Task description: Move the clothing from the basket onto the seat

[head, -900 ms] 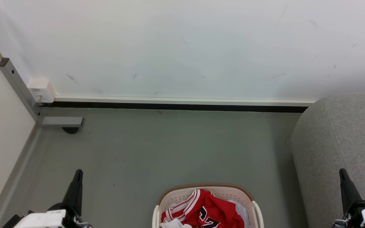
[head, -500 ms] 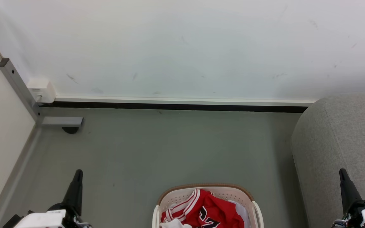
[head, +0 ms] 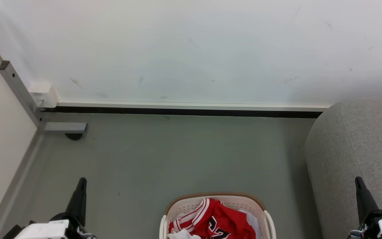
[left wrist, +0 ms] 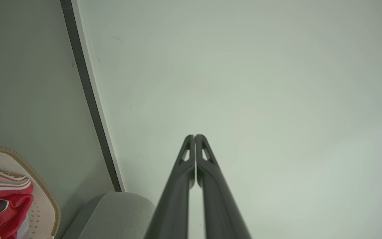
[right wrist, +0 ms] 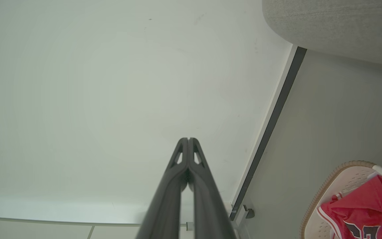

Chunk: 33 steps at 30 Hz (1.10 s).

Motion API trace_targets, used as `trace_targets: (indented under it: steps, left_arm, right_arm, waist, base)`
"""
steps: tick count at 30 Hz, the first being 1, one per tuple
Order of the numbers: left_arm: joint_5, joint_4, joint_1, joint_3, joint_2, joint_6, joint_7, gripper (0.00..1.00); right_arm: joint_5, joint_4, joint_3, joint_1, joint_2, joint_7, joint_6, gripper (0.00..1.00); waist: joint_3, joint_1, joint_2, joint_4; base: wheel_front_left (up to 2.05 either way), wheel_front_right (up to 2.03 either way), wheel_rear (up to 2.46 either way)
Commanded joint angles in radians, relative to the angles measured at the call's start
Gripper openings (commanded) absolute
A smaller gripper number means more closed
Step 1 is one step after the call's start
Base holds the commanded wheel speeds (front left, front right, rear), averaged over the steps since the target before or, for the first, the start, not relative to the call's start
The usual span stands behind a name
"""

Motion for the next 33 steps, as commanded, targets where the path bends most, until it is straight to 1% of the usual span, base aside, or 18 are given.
trace_targets:
  steps: [1,29,30,31,33]
  left_arm:
    - [-0.012,-0.004,-0.008,0.001,0.003,-0.005,0.003,0.0]
    - [-0.012,-0.004,-0.008,0.001,0.003,-0.005,0.003,0.0]
    - [0.001,0.003,0.001,0.0,0.0,0.0,-0.001,0.0]
    - [0.001,0.01,0.006,-0.001,-0.002,0.001,-0.002,1.0]
    - [0.001,0.027,0.023,-0.003,-0.008,0.003,-0.002,1.0]
  right_arm:
    - [0.001,-0.005,-0.004,-0.013,-0.007,0.003,-0.002,0.0]
    - [0.001,-0.005,-0.004,-0.013,-0.007,0.003,-0.002,0.0]
    - [0.0,0.003,0.001,0.001,0.001,-0.001,0.0,0.0]
    - [0.0,0.01,0.002,0.005,0.004,-0.001,0.0,1.0]
    - [0.0,0.025,0.005,0.021,0.013,-0.002,0.0,1.0]
  waist:
    - [0.0,0.0,0.0,0.0]
    - [0.0,0.0,0.0,0.0]
    - [0.0,0.0,0.0,0.0]
    - [0.0,0.0,0.0,0.0]
    - [0.0,0.0,0.0,0.0]
  base:
    - [0.0,0.0,0.0]
    - [0.0,0.0,0.0]
    - [0.0,0.0,0.0]
    - [0.0,0.0,0.0]
    - [0.0,0.0,0.0]
